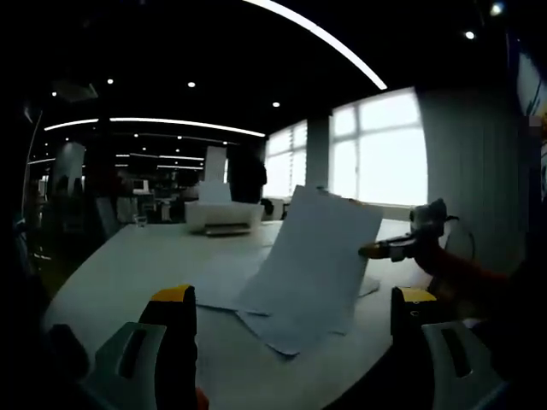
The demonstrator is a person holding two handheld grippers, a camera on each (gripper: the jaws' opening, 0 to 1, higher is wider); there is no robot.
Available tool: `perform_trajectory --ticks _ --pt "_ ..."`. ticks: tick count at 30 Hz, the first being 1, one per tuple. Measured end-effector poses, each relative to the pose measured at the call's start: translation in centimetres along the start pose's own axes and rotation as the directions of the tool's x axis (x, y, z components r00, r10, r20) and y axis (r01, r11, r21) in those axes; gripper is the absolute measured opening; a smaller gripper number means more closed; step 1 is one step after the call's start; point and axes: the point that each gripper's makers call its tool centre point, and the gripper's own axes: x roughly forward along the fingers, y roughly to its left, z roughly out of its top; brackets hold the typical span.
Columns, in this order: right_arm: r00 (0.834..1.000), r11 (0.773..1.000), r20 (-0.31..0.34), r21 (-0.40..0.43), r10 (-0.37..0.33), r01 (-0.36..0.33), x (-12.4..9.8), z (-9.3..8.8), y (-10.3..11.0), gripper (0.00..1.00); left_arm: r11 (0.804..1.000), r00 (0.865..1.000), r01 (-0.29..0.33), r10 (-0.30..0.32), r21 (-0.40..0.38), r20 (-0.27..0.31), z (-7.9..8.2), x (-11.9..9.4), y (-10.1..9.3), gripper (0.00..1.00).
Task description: Organize the stack of printing papers by aligning and flattening the scattered papers on the table
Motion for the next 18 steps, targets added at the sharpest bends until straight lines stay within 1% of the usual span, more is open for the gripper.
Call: perform_trajectory --ticks 7,8,10,15,18 --pt "0.999 1.000 0.037 -0.022 0.011 -0.011 -0.9 1.9 0.9 0.00 1.000 1.000 0.002 -0.002 -0.001 -0.001 -0.1 0.1 -0.1 0.97" --pt "0.999 0.999 0.048 -0.033 0.012 -0.010 -1.1 2.3 1.1 0.00 1.000 1.000 0.002 -0.002 -0.001 -0.001 -0.1 0.1 -0.1 0.97" --pt "0.998 0.999 0.056 -0.044 0.013 -0.011 -0.7 2.8 0.8 0.00 1.000 1.000 0.001 -0.001 -0.001 -0.001 -0.1 0.1 -0.1 0.97" --pt "0.996 0.997 0.086 -0.076 0.019 -0.012 -1.6 4.2 1.5 0.00 1.000 1.000 0.001 -0.001 -0.003 -0.001 -0.2 0.0 -0.1 0.97" --pt "0.994 0.993 0.107 -0.116 0.014 -0.001 -2.1 5.1 1.8 0.00 1.000 1.000 0.002 -0.002 -0.003 0.001 -0.1 0.0 -0.2 0.97"
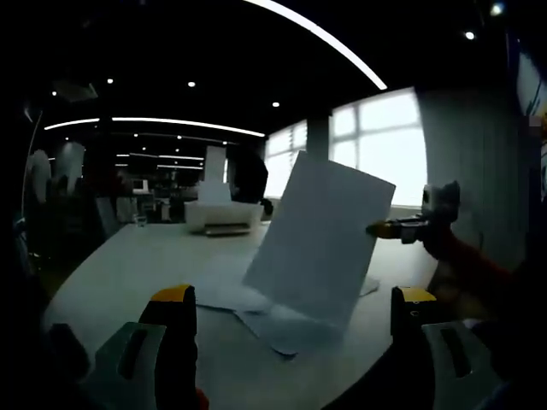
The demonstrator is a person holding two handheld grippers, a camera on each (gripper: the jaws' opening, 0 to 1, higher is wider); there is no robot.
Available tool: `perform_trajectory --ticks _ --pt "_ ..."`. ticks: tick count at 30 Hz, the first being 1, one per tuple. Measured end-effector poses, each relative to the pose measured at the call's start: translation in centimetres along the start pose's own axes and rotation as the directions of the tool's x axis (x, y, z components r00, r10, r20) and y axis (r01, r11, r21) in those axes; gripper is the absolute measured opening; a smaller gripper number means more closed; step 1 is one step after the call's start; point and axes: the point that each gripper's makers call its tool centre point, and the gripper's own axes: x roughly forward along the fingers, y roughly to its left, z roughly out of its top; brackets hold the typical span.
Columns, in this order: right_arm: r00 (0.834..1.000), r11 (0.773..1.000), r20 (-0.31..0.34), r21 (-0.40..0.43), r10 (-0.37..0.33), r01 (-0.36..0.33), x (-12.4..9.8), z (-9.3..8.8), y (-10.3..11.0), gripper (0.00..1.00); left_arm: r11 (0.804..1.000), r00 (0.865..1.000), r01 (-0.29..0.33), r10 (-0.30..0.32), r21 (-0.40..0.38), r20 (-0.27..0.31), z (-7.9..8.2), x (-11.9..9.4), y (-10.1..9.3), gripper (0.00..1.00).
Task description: Organize the stack of printing papers by aligning and flattening the scattered papers on the table
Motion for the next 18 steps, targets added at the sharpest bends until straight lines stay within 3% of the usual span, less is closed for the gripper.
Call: perform_trajectory --ticks 10,18 --pt "0.999 0.998 0.033 -0.066 -0.016 0.018 -0.7 1.6 0.1 0.00 1.000 1.000 0.005 -0.005 -0.003 0.006 0.1 0.0 -0.1 0.97" --pt "0.998 0.998 0.062 -0.066 -0.007 0.011 -0.9 2.5 -0.1 0.00 1.000 1.000 0.006 -0.006 -0.004 0.010 0.2 0.1 -0.2 0.97"
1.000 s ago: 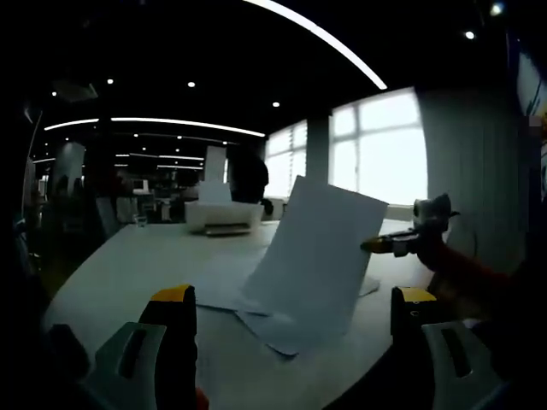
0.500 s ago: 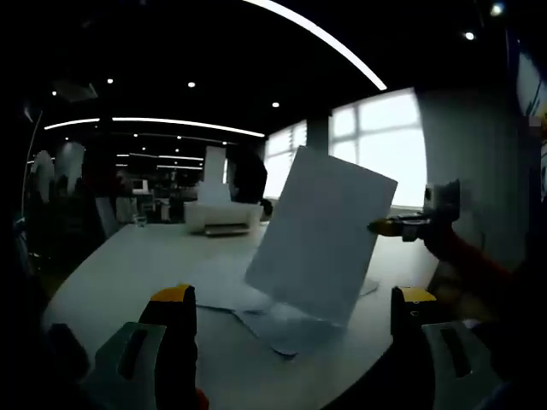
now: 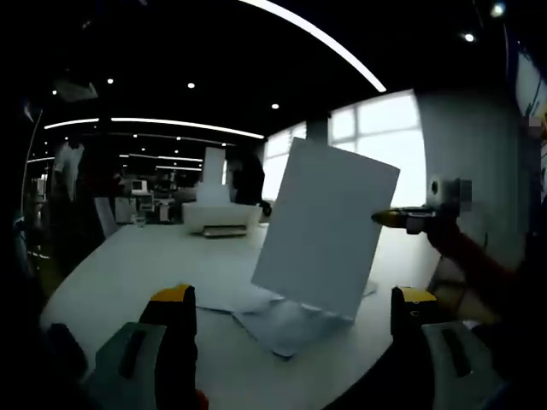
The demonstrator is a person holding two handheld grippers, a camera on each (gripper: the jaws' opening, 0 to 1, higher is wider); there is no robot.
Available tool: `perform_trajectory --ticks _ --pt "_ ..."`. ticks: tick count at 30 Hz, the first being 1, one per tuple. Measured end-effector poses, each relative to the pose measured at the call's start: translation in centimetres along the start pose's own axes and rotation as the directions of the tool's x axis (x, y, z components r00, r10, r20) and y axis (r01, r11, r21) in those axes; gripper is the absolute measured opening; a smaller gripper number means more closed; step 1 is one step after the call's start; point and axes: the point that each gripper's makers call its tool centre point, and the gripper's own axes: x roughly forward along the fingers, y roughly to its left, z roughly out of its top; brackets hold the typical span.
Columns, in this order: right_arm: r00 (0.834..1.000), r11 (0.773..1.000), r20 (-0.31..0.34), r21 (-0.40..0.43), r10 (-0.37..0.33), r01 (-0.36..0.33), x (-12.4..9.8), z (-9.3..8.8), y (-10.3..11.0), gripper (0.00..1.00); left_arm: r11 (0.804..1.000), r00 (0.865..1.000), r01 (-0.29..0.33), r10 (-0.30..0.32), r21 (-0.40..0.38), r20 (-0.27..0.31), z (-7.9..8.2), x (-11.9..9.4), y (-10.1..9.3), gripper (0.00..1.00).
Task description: Organize the stack of printing papers by aligning and flattening the scattered papers on the table
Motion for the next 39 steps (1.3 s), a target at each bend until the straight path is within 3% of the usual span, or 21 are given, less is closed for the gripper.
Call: perform_trajectory --ticks 23,39 --pt "0.997 1.000 0.073 -0.005 0.013 -0.013 -1.2 2.7 0.5 0.00 1.000 1.000 0.000 0.000 0.001 0.001 0.1 -0.1 0.0 0.97" --pt "0.988 0.996 0.140 0.062 0.058 -0.067 -2.3 4.8 1.2 0.00 1.000 1.000 0.009 -0.009 -0.005 0.008 0.2 0.1 -0.2 0.97"
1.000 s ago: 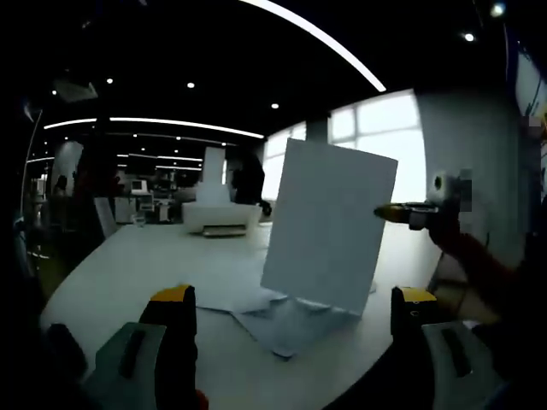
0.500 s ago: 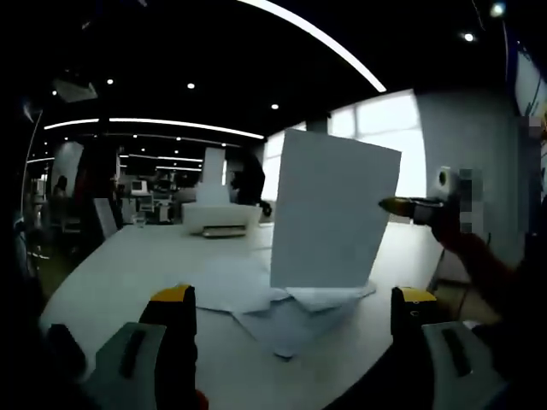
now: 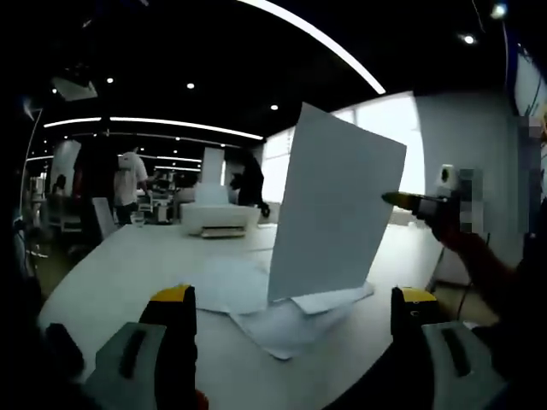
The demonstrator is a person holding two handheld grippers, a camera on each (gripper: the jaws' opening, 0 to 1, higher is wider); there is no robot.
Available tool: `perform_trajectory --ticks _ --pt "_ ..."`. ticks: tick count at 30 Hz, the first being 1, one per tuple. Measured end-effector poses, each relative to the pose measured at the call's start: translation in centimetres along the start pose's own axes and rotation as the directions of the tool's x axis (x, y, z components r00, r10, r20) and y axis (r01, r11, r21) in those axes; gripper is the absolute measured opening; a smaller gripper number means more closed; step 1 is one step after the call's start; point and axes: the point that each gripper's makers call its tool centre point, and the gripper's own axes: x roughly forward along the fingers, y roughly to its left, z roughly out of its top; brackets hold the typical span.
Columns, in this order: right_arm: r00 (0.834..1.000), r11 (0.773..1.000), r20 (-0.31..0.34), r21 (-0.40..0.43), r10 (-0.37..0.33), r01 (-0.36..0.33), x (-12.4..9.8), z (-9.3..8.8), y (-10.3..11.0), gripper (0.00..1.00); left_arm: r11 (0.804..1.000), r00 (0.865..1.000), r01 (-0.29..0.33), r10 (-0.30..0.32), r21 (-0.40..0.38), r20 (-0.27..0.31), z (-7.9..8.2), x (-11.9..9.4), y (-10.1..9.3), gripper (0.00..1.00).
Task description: Organize the stack of printing papers by aligning and flattening the scattered papers on the table
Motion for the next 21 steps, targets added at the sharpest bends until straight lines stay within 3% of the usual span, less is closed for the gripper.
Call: perform_trajectory --ticks 9,21 --pt "0.996 0.995 0.058 0.069 0.065 -0.069 -0.5 1.4 0.8 0.00 1.000 1.000 0.018 -0.018 0.005 0.018 0.5 0.0 -0.6 0.97" --pt "0.994 0.995 0.074 0.048 0.085 -0.089 -0.7 1.9 1.3 0.00 1.000 0.999 0.025 -0.025 0.002 0.029 0.8 0.0 -0.8 0.97"
